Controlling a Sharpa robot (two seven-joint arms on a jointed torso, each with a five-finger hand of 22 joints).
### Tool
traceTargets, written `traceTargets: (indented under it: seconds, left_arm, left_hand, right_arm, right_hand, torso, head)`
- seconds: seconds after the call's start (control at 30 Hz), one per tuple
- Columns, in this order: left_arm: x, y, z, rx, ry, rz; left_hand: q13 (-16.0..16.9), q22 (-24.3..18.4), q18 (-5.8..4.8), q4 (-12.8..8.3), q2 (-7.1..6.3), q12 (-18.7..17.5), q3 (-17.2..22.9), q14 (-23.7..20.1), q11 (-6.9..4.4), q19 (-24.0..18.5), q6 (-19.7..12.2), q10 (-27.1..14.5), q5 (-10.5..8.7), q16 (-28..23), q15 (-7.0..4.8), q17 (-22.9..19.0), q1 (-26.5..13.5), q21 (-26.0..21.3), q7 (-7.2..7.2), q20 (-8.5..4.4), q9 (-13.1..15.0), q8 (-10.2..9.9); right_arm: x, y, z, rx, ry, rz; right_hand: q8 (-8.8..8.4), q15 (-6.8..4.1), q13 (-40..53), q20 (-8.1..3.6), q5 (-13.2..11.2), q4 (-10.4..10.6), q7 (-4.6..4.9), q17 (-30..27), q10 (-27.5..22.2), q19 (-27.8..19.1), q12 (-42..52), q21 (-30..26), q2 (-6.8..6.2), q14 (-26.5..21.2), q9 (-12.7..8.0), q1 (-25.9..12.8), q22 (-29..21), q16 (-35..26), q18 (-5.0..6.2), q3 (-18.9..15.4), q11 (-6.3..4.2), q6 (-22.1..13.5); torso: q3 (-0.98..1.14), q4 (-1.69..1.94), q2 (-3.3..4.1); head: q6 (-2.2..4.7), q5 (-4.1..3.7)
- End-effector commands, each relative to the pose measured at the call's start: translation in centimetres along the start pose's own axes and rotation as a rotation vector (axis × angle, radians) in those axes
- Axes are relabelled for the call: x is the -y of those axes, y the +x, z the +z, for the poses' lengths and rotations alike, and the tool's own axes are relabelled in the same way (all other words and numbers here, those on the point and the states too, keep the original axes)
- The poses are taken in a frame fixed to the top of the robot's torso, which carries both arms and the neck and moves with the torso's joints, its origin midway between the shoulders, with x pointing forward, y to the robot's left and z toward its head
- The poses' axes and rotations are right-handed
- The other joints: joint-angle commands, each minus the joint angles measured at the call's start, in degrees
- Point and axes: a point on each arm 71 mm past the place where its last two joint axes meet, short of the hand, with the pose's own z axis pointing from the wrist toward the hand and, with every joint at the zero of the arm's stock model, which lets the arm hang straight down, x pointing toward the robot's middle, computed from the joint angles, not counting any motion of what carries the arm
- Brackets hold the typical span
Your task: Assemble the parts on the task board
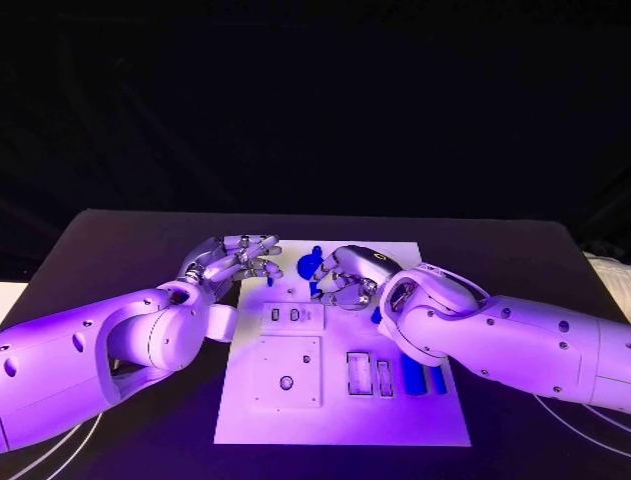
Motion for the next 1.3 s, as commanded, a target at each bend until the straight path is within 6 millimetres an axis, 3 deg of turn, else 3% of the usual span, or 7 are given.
traceTargets:
  seconds: [0.03, 0.43, 0.87, 1.3]
  left_arm:
    - [0.2, 0.1, 0.0, -0.017, 0.015, -0.01]
    - [0.1, 0.1, 0.1, -0.02, 0.006, -0.012]
    - [0.1, 0.3, 0.1, -0.024, 0.003, -0.013]
    - [0.1, 0.3, 0.0, -0.027, 0.001, -0.015]
  left_hand:
    - [-0.1, 0.1, 0.48, -0.3, 0.36, 0.2, 0.2, -0.3, -0.07, -0.5, 0.1, 0.0, 0.32, 0.3, 0.07, 0.1, 0.0, 0.4, -0.16, 0.1, 0.1, 0.3]
    - [-0.1, 0.1, 0.48, -0.3, 0.37, 0.3, 0.2, -0.4, -0.08, -0.5, 0.1, 0.0, 0.33, 0.3, 0.07, 0.1, 0.0, 0.4, -0.17, 0.1, 0.1, 0.3]
    - [-0.1, 0.1, 0.47, -0.4, 0.32, 0.3, 0.2, -0.4, -0.08, -0.6, 0.1, 0.0, 0.32, 0.3, 0.07, 0.1, 0.0, 0.4, -0.16, 0.1, 0.1, 0.3]
    - [-0.1, 0.1, 0.47, -0.4, 0.32, 0.3, 0.2, -0.4, -0.08, -0.6, 0.1, 0.0, 0.32, 0.3, 0.07, 0.1, 0.0, 0.4, -0.16, 0.1, 0.1, 0.3]
  right_arm:
    - [-0.2, 0.8, 0.1, -0.034, 0.019, -0.054]
    - [-0.9, 2.6, 0.2, -0.097, 0.011, -0.052]
    - [-0.9, 3.0, 0.2, -0.112, 0.011, -0.066]
    - [-1.1, 3.5, 0.2, -0.149, 0.006, -0.092]
  right_hand:
    - [0.36, -0.36, 2.9, -0.19, -0.3, 0.0, -0.41, 14.5, -0.3, 0.1, -0.2, 0.1, 0.61, 5.9, 0.0, 0.1, 0.0, 0.0, -0.78, 0.5, 0.01, 0.5]
    - [0.24, -0.3, 2.7, -0.14, -0.6, 0.2, -0.32, 14.3, -0.5, 0.0, -0.5, 0.0, 0.49, 5.9, 0.0, -0.3, -0.2, -0.1, -0.75, 0.4, 0.1, 0.4]
    - [0.12, -0.26, 2.6, -0.11, -0.6, 0.2, -0.27, 14.2, -0.6, -0.1, -0.6, 0.0, 0.3, 5.9, 0.0, -0.6, -0.3, -0.2, -0.72, 0.3, 0.14, 0.3]
    - [-0.31, -0.1, 2.3, 0.03, -0.5, 0.1, -0.02, 13.9, -1.0, -0.3, -1.1, -0.2, -0.75, 5.8, 0.0, -1.2, -0.7, -0.3, -0.65, 0.0, 0.34, -0.2]
  torso:
    - [0.0, 0.0, -0.03]
    - [0.09, -0.18, 0.06]
    - [0.14, -0.17, 0.1]
    - [0.08, -0.22, 0.07]
  head:
    - [-0.57, 0.46]
    - [-1.04, 0.79]
    - [-1.6, 0.75]
    - [-1.82, 0.79]
